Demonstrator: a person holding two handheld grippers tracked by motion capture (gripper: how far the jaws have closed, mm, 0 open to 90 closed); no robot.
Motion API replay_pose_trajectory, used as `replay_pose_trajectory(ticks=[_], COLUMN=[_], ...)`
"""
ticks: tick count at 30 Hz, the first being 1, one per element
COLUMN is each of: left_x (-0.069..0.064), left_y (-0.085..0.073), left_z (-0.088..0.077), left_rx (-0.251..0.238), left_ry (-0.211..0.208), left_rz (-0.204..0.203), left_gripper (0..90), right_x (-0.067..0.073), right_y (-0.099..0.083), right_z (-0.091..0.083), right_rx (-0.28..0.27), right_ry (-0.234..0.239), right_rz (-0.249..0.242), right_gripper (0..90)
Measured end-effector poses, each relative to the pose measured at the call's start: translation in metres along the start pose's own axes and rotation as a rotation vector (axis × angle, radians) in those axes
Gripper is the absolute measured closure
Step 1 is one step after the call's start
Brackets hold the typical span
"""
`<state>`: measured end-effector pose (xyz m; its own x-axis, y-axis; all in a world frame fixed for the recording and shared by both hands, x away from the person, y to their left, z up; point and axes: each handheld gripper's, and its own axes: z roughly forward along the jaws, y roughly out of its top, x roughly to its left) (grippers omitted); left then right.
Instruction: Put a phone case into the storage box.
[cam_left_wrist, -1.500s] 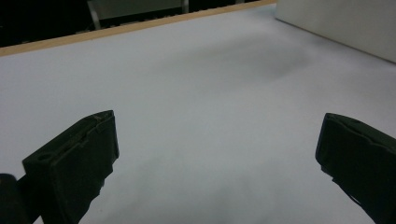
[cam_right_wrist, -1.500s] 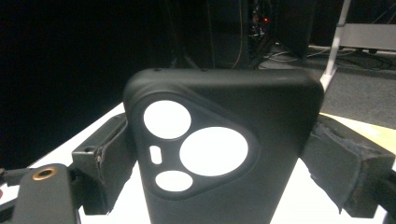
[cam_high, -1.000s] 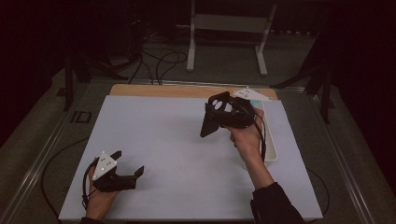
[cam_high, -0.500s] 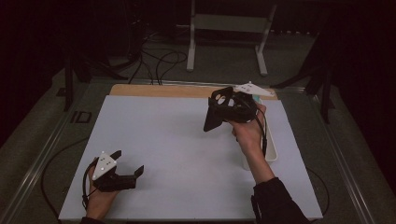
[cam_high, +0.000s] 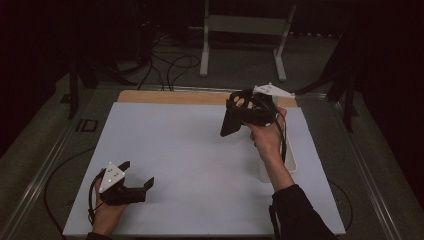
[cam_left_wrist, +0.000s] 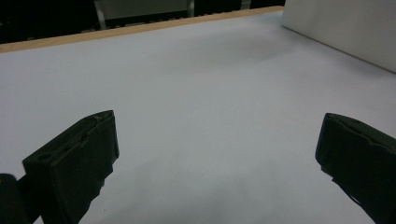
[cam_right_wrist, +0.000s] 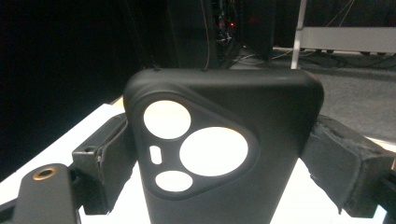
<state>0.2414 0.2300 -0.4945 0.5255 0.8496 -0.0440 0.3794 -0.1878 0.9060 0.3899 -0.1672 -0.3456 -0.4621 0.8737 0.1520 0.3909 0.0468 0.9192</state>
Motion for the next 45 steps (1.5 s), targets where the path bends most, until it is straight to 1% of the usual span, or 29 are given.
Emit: replay_pose_trajectory(ticks=[1,8,12,17,22,25,27,32,33,36,43,45], left_x=[0.000,0.000,0.000,0.000,0.000,-0.001,-0.001,-0.001,-0.001,-0.001,-0.002,-0.001], left_y=[0.000,0.000,0.000,0.000,0.000,0.000,0.000,0.000,0.000,0.000,0.000,0.000], left_z=[0.000,0.000,0.000,0.000,0.000,-0.001,-0.001,-0.001,-0.001,-0.001,0.000,0.000], left_rx=[-0.001,0.000,-0.001,-0.001,-0.004,-0.007,-0.007,-0.007,-0.008,-0.008,-0.005,-0.005], left_ry=[0.000,0.001,0.001,0.001,0.001,-0.001,0.000,-0.002,-0.002,-0.002,-0.003,-0.003], left_rz=[-0.001,0.001,0.000,0.000,0.000,-0.001,-0.002,-0.002,-0.002,-0.003,0.000,0.000], left_gripper=[0.1,0.1,0.1,0.1,0.1,0.1,0.1,0.1,0.1,0.1,0.1,0.1], right_x=[-0.001,-0.007,-0.011,-0.016,-0.023,-0.027,-0.029,-0.032,-0.034,-0.038,-0.048,-0.051], right_y=[0.000,0.004,0.006,0.007,0.007,0.008,0.010,0.013,0.015,0.017,0.019,0.020], right_z=[0.001,0.004,0.005,0.007,0.009,0.010,0.011,0.011,0.011,0.011,0.011,0.011], right_rx=[0.001,0.004,0.002,0.002,0.003,0.005,0.003,0.001,-0.002,-0.003,-0.004,-0.003], right_ry=[0.001,-0.026,-0.025,-0.048,-0.064,-0.065,-0.072,-0.091,-0.104,-0.120,-0.156,-0.168], right_rz=[0.008,0.009,0.025,0.025,0.042,0.056,0.062,0.059,0.050,0.040,0.061,0.059], right_gripper=[14.4,14.4,14.4,14.4,14.4,14.4,14.4,14.4,14.4,14.4,14.5,14.4])
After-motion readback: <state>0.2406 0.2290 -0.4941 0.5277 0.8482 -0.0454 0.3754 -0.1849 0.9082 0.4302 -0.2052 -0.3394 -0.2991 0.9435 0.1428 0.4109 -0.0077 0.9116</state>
